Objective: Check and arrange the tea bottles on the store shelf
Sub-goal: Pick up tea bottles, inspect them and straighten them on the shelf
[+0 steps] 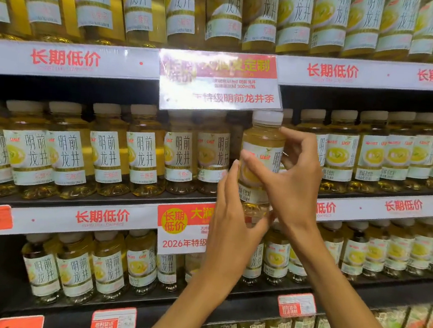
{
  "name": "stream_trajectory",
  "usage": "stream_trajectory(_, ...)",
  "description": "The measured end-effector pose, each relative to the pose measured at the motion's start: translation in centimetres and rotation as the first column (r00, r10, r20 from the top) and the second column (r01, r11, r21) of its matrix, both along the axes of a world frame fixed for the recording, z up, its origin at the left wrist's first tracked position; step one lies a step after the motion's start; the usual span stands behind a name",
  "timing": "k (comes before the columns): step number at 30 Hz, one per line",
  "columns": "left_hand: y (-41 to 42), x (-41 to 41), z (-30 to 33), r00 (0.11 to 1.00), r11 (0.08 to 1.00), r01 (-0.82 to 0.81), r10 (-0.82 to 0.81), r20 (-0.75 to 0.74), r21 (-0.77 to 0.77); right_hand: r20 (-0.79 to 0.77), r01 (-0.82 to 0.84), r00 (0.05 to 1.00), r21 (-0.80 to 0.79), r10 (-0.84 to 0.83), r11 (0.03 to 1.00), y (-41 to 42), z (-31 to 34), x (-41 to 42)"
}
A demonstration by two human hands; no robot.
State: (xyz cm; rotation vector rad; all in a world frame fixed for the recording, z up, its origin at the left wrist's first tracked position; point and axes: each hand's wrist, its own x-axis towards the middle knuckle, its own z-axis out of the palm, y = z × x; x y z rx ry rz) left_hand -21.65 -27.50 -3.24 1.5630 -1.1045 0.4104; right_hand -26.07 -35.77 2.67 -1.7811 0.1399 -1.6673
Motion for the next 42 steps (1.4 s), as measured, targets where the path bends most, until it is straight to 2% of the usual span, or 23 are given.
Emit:
stream_trajectory(3, 1.1, -0.4, 0.0, 0.998, 0.998, 0.049, -0.05, -0.022, -0.045, -0.01, -0.059, 0.998, 0.047, 0.06, 0.997, 0.6, 0.1, -1.0)
stream_trajectory(6, 2.6, -0.5, 0.1, 0.967, 0.971, 0.203, -0.22, -0.132, -0.13, -0.032, -0.132, 0.99, 0.071, 0.135, 0.989, 1.1, 0.2, -2.0)
stream_trajectory(8, 3.7, -0.6, 0.0, 0.874, 0.917, 0.359, -0.396, -0.283, -0.175, -0.033, -0.253, 0.965, 0.145, 0.26, 0.957, 1.1, 0.5, -2.7)
stream_trajectory(10, 4.6, -0.4, -0.4, 0.737, 0.849, 0.479, -0.527, -0.422, -0.224, -0.063, -0.374, 0.912, 0.273, 0.405, 0.886, 0.8, 1.1, -3.2)
stream_trajectory(13, 5.7, -0.2, -1.2, 0.584, 0.782, 0.574, -0.598, -0.549, -0.242, -0.18, -0.534, 0.744, 0.418, 0.643, 0.735, 0.6, 1.6, -3.5)
stream_trajectory(15, 6.0, -0.2, -1.7, 0.557, 0.765, 0.604, -0.606, -0.567, -0.224, -0.152, -0.578, 0.694, 0.465, 0.704, 0.67, 0.9, 1.6, -3.4)
stream_trajectory(19, 6.1, -0.9, -2.6, 0.587, 0.79, 0.593, -0.557, -0.587, -0.157, -0.02, -0.627, 0.687, 0.488, 0.726, 0.607, 2.2, 1.0, -3.5)
stream_trajectory(22, 5.7, -1.5, -3.2, 0.719, 0.864, 0.501, -0.441, -0.537, -0.039, -0.068, -0.579, 0.736, 0.45, 0.673, 0.679, 3.1, 0.2, -3.5)
stream_trajectory(24, 5.9, -1.4, -3.4, 0.739, 0.89, 0.454, -0.407, -0.537, -0.05, -0.057, -0.569, 0.76, 0.422, 0.647, 0.706, 3.6, -0.3, -3.7)
stream_trajectory(26, 6.4, -1.0, -3.4, 0.727, 0.873, 0.487, -0.424, -0.54, -0.03, -0.061, -0.574, 0.763, 0.394, 0.643, 0.718, 3.5, -0.5, -3.8)
stream_trajectory(28, 7.0, -0.7, -3.4, 0.667, 0.823, 0.568, -0.466, -0.581, -0.008, -0.071, -0.634, 0.694, 0.411, 0.716, 0.655, 3.1, -0.3, -3.9)
stream_trajectory(31, 7.4, -0.9, -3.3, 0.542, 0.712, 0.701, -0.568, -0.619, -0.039, -0.079, -0.761, 0.471, 0.468, 0.879, 0.45, 2.9, 0.3, -3.6)
stream_trajectory(32, 7.2, -1.1, -3.4, 0.531, 0.699, 0.714, -0.574, -0.623, -0.035, -0.082, -0.785, 0.431, 0.457, 0.899, 0.418, 2.9, 0.4, -3.6)
stream_trajectory(34, 6.5, -1.5, -2.9, 0.557, 0.724, 0.689, -0.55, -0.622, -0.023, -0.113, -0.788, 0.466, 0.399, 0.878, 0.469, 2.5, 0.6, -3.7)
stream_trajectory(39, 4.4, -2.6, -1.6, 0.758, 0.858, 0.508, -0.484, -0.436, -0.07, -0.162, -0.621, 0.72, 0.283, 0.674, 0.731, 0.6, 1.2, -4.8)
stream_trajectory(41, 3.2, -3.5, -1.5, 0.779, 0.88, 0.465, -0.458, -0.428, -0.097, -0.183, -0.577, 0.748, 0.295, 0.638, 0.761, 0.0, 1.2, -4.9)
stream_trajectory(42, 2.6, -3.9, -1.5, 0.772, 0.882, 0.459, -0.457, -0.441, -0.111, -0.194, -0.587, 0.73, 0.314, 0.656, 0.746, -0.4, 1.3, -5.1)
